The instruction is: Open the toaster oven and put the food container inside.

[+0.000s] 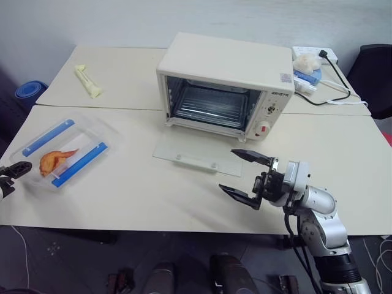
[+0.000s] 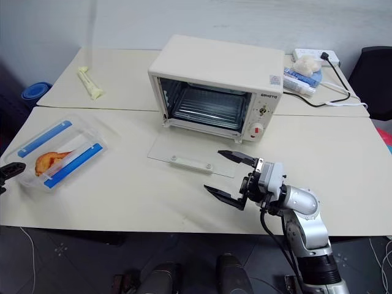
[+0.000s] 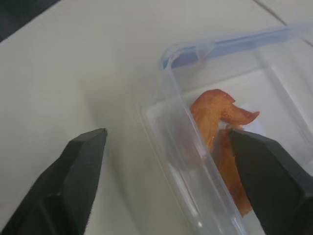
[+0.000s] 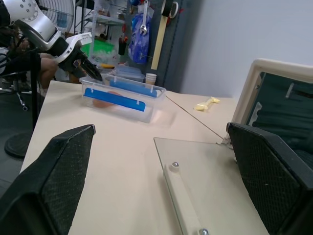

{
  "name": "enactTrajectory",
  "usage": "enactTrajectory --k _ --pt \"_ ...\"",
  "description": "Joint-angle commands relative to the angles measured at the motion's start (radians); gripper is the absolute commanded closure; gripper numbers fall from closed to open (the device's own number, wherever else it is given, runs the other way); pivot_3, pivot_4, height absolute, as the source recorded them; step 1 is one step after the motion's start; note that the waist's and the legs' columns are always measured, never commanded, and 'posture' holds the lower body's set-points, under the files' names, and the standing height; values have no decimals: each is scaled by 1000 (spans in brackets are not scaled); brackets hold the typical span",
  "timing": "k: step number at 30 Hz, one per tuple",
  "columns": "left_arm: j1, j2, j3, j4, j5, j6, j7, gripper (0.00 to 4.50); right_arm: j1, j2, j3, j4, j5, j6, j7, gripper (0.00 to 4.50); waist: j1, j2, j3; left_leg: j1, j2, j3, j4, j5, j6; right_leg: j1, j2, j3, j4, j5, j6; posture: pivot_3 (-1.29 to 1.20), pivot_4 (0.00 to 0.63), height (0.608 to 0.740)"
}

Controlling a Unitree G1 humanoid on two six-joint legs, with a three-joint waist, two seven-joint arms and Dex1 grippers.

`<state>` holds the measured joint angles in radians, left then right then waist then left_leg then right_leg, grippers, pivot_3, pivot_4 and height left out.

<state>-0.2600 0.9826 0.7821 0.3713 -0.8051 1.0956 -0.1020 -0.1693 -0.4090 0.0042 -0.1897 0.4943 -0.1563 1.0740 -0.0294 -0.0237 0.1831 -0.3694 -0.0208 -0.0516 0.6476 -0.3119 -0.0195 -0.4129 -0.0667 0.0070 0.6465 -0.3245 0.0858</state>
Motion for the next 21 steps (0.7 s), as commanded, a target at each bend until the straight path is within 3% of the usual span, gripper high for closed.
enactTrajectory --k 1,8,10,19,21 --pt "-15 35 10 11 36 -6 -36 1812 18 -3 -16 -12 3 -28 -6 0 0 0 0 0 0 0 0 0 0 0 0 0 0 0 0 0 150 740" --pt "-92 47 9 31 85 -43 -70 3930 46 -12 -32 -2 -8 -57 -6 0 2 0 0 0 0 0 1 0 0 0 0 0 0 0 0 0 150 740" --pt "-130 60 -9 22 92 -40 -91 4361 47 -18 -38 3 -11 -62 -7 0 3 -1 0 0 0 0 1 0 0 0 0 0 1 0 0 0 150 740" --pt "-357 78 -236 -164 74 96 -183 4468 83 -62 -91 -24 -15 -50 -52 0 20 -1 -1 -2 -1 0 2 0 0 0 -1 0 0 0 0 0 150 740" --pt "-449 43 -370 -215 83 192 -176 4468 107 -74 -117 -34 -24 -50 -79 0 26 -1 -1 -1 -2 0 2 0 0 0 -1 0 0 0 0 0 150 740"
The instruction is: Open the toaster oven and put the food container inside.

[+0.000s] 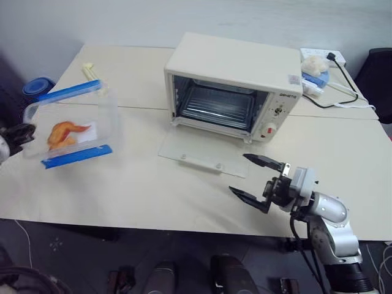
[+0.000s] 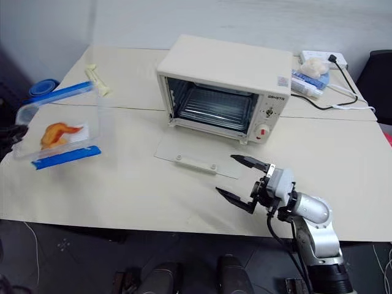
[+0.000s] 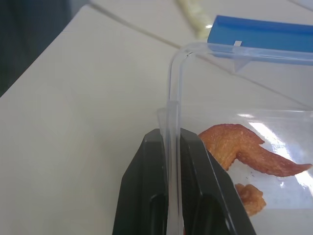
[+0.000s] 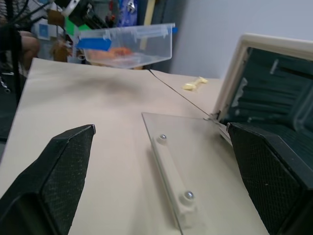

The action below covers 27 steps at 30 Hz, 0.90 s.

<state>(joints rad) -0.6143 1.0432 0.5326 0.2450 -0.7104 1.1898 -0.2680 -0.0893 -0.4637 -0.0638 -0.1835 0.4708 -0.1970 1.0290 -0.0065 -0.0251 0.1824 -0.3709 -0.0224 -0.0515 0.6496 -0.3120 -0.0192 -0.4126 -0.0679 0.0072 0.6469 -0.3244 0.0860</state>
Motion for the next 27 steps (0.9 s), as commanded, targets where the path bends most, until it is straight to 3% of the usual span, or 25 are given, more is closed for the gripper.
enactTrajectory --k 1,7,14,22,27 --pt "-141 -52 -166 -110 -13 118 -12 4468 37 -23 -58 -46 -7 -7 -49 0 7 0 0 0 0 0 0 0 0 0 0 0 0 0 0 0 150 740" --pt "-360 -285 -351 -154 12 189 -14 4468 169 -39 -101 -133 -16 4 -105 0 16 0 0 -1 -1 0 5 0 0 0 2 0 7 0 0 0 150 740" --pt "-438 -541 -442 -102 123 152 76 4468 252 -19 -102 -223 -43 7 -204 0 -2 1 0 1 2 5 6 1 -1 -1 5 4 9 0 1 0 150 740" --pt "-494 -637 -474 -11 233 57 85 4468 299 18 -79 -299 -85 17 -298 0 7 1 1 1 2 5 8 1 -2 -1 5 4 8 0 1 0 150 740" --pt "-495 -642 -474 -16 268 42 70 2946 321 16 -81 -316 -91 20 -324 0 7 1 1 0 1 5 8 1 -2 -1 5 4 8 0 1 0 150 740"
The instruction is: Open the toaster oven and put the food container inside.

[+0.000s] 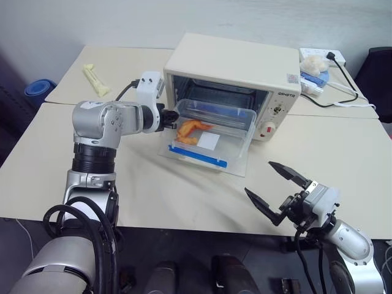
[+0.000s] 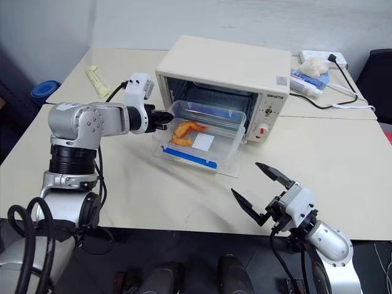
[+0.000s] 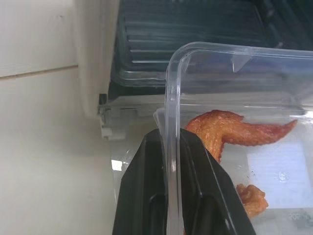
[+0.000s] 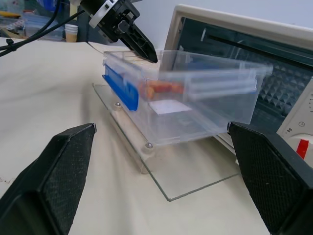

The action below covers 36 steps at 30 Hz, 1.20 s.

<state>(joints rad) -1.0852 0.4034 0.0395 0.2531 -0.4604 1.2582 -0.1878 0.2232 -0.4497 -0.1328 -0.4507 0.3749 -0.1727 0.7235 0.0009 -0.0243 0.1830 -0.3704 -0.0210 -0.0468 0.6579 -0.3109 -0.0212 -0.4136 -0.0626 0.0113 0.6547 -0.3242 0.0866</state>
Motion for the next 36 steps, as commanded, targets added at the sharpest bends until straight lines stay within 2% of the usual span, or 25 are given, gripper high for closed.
enactTrajectory --k 1,4,6,7,9,12,15,17,21,26,28,36 --pt "-24 -6 25 -26 18 -27 -13 2600 9 0 -13 -49 6 -4 -21 0 0 0 0 0 0 0 0 0 0 0 0 0 0 0 0 0 150 740" --pt "-18 -26 74 -56 -13 -31 -31 1641 5 -10 -17 -56 10 8 -28 0 0 0 0 0 0 0 0 0 0 0 0 0 0 0 0 0 150 740" --pt "-22 -43 161 -90 -90 23 -63 1013 -6 -24 -33 -94 36 63 -55 0 0 0 0 0 0 0 0 0 0 0 0 0 0 0 0 0 150 740" --pt "-17 -25 174 -107 -102 37 -84 699 -12 -29 -40 -122 59 101 -74 0 -1 0 0 0 0 0 0 0 0 0 0 0 0 0 0 0 150 740" --pt "42 86 127 -165 -100 -30 -218 98 -20 -50 -39 -181 95 178 -95 0 -10 1 0 0 1 0 0 0 0 0 0 0 0 0 0 0 150 740" --pt "131 222 92 -197 -99 -155 -411 98 -24 -110 -9 -224 110 284 -79 0 -24 1 0 3 2 1 -4 1 -3 0 1 1 1 0 -1 0 150 740" --pt "350 389 39 -216 -46 -495 -770 59 -86 -175 63 -213 102 458 -91 637 -33 1 0 5 2 2 -5 2 -4 0 1 2 0 -1 -2 0 150 740" --pt "444 418 6 -203 -27 -653 -915 714 -134 -182 97 -199 100 506 -87 1347 -25 2 0 6 2 2 -7 2 -4 0 1 2 -1 -2 -3 0 150 740" --pt "536 373 -72 -175 34 -853 -1019 1915 -229 -184 162 -133 64 549 -54 2674 13 2 0 -1 2 -5 -1 1 -2 1 0 -3 -3 -2 -4 0 150 740" --pt "494 228 -110 -58 136 -973 -890 3409 -367 -150 224 31 -27 509 -47 4380 25 2 0 -2 -1 -5 4 -3 6 2 -3 -3 -2 -1 -3 0 150 740" --pt "450 169 -101 12 167 -1014 -831 4012 -431 -124 238 109 -66 477 -53 4500 22 2 0 -3 -1 -4 5 -4 8 2 -2 -3 -2 -1 -1 0 150 740" --pt "309 20 -65 239 224 -1120 -671 4012 -624 -43 240 370 -169 361 -66 4500 9 2 0 -3 0 -1 5 -3 5 0 0 -4 1 0 -1 0 150 740"
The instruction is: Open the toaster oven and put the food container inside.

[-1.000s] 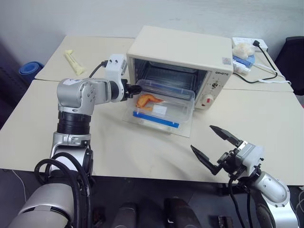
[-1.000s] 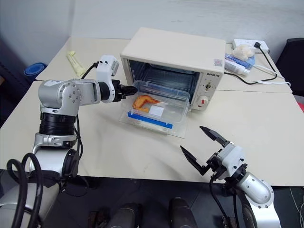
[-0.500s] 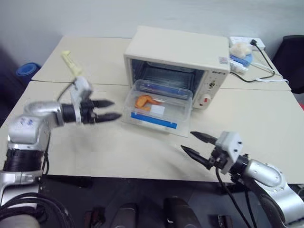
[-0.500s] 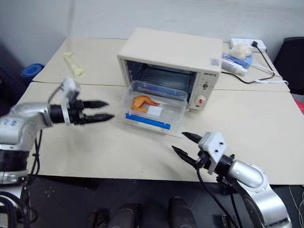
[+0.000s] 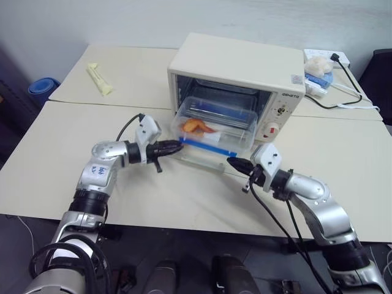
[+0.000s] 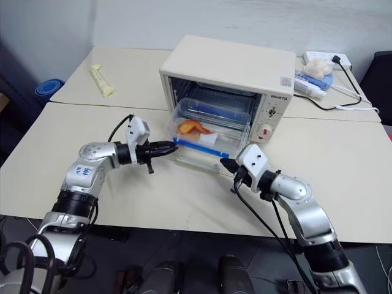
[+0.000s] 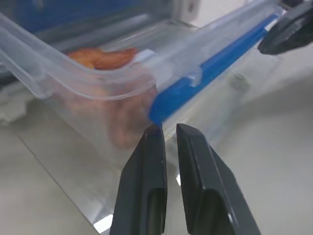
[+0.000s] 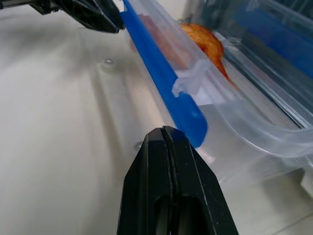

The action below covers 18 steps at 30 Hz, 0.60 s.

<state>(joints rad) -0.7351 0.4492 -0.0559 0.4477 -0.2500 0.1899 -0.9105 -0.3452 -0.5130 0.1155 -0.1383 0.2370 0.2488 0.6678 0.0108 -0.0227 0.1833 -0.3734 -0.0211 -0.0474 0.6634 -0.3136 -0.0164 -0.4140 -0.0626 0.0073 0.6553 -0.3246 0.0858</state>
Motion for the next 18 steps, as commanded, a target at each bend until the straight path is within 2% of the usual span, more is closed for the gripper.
enactTrajectory --k 1,8,14,18 --pt "-53 -40 34 66 19 -67 67 4012 -80 30 -11 92 -40 -74 -12 4500 -2 0 0 0 0 0 0 0 0 0 0 0 0 0 0 0 150 740" --pt "-140 -113 71 210 45 -126 194 4012 -214 74 -31 292 -104 -185 -39 4500 -11 0 0 0 -1 0 1 0 0 -1 -1 -1 2 0 0 0 150 740" --pt "-260 -174 140 419 60 -226 376 4012 -358 132 -51 512 -170 -278 -161 4500 -16 0 0 -1 -1 1 1 1 -1 -2 -1 -2 2 0 1 0 150 740" --pt "-274 -195 158 466 56 -263 386 4012 -392 168 -59 559 -154 -269 -171 4500 -25 0 0 -1 0 4 1 1 -2 -3 0 -2 4 1 1 0 150 740"
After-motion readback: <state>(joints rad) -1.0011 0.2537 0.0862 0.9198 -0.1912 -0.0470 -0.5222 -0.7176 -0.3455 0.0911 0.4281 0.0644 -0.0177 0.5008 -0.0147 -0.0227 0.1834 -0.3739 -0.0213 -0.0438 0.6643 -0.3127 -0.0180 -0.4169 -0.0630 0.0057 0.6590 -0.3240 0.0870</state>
